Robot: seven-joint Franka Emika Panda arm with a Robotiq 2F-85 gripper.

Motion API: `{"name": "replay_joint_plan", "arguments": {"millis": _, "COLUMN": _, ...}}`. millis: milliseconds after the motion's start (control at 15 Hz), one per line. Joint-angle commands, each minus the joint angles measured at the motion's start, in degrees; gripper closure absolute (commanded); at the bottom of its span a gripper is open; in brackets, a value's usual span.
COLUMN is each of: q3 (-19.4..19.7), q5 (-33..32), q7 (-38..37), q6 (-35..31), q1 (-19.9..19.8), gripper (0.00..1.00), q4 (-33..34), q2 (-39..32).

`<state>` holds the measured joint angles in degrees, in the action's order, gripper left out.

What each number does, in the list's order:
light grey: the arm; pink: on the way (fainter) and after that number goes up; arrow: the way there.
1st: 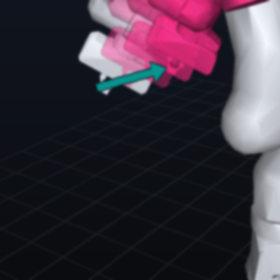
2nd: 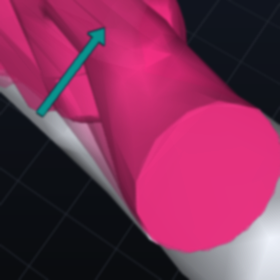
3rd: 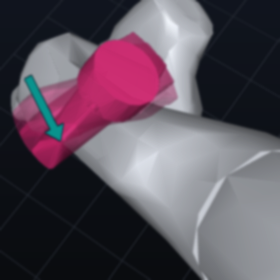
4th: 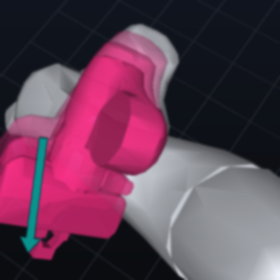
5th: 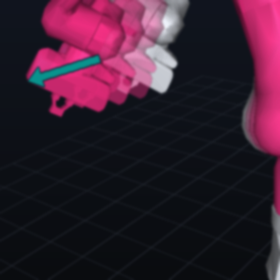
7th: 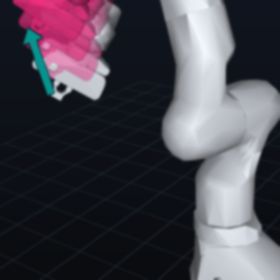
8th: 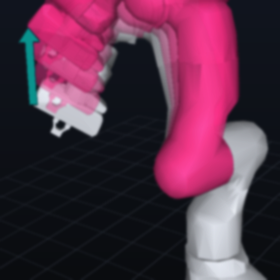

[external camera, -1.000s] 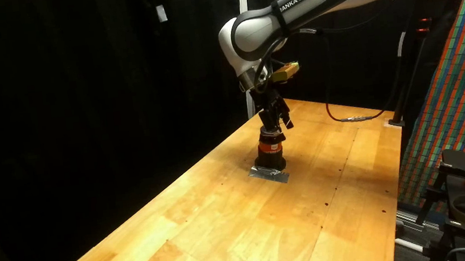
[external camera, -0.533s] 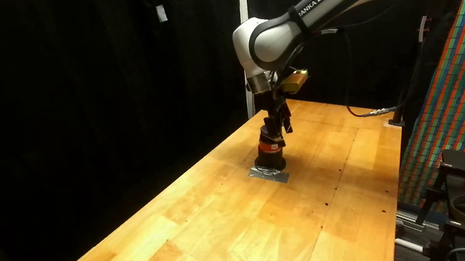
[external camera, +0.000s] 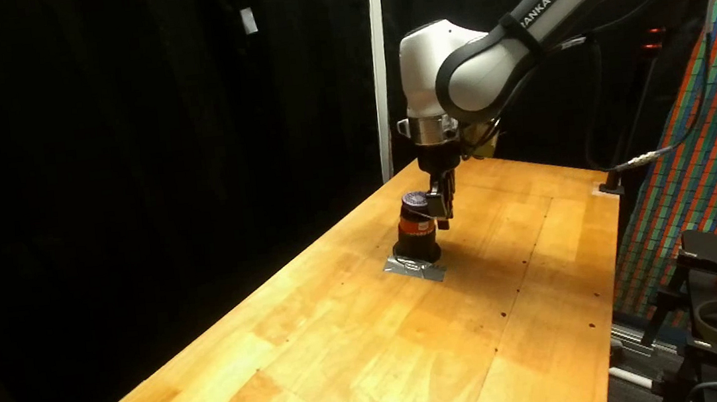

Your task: Put the rubber band around the brown cup

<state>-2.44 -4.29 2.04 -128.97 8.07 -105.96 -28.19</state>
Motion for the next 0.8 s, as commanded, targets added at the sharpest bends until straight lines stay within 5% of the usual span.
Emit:
{"name": "replay_joint_plan", "arguments": {"millis": 0, "q3": 0.7, "q5": -4.3, "q7": -2.8, "q6": -13.4, "q1": 0.8, "gripper": 0.84, "q4": -14.0, "q2": 8.8}}
{"name": "replay_joint_plan", "arguments": {"millis": 200, "q3": 3.7, "q5": -13.5, "q7": -8.8, "q6": -27.9, "q1": 3.0, "gripper": 0.91, "q4": -23.3, "q2": 12.7}}
{"name": "replay_joint_plan", "arguments": {"millis": 333, "q3": 8.4, "q5": -23.1, "q7": -16.5, "q6": -37.5, "q1": 6.1, "gripper": 0.86, "q4": -29.8, "q2": 15.1}}
{"name": "replay_joint_plan", "arguments": {"millis": 467, "q3": 18.6, "q5": -33.5, "q7": -25.7, "q6": -45.7, "q1": 13.3, "gripper": 0.86, "q4": -35.5, "q2": 18.3}}
{"name": "replay_joint_plan", "arguments": {"millis": 733, "q3": 36.5, "q5": -54.2, "q7": -40.6, "q6": -53.6, "q1": 24.1, "gripper": 0.87, "q4": -36.0, "q2": 21.3}}
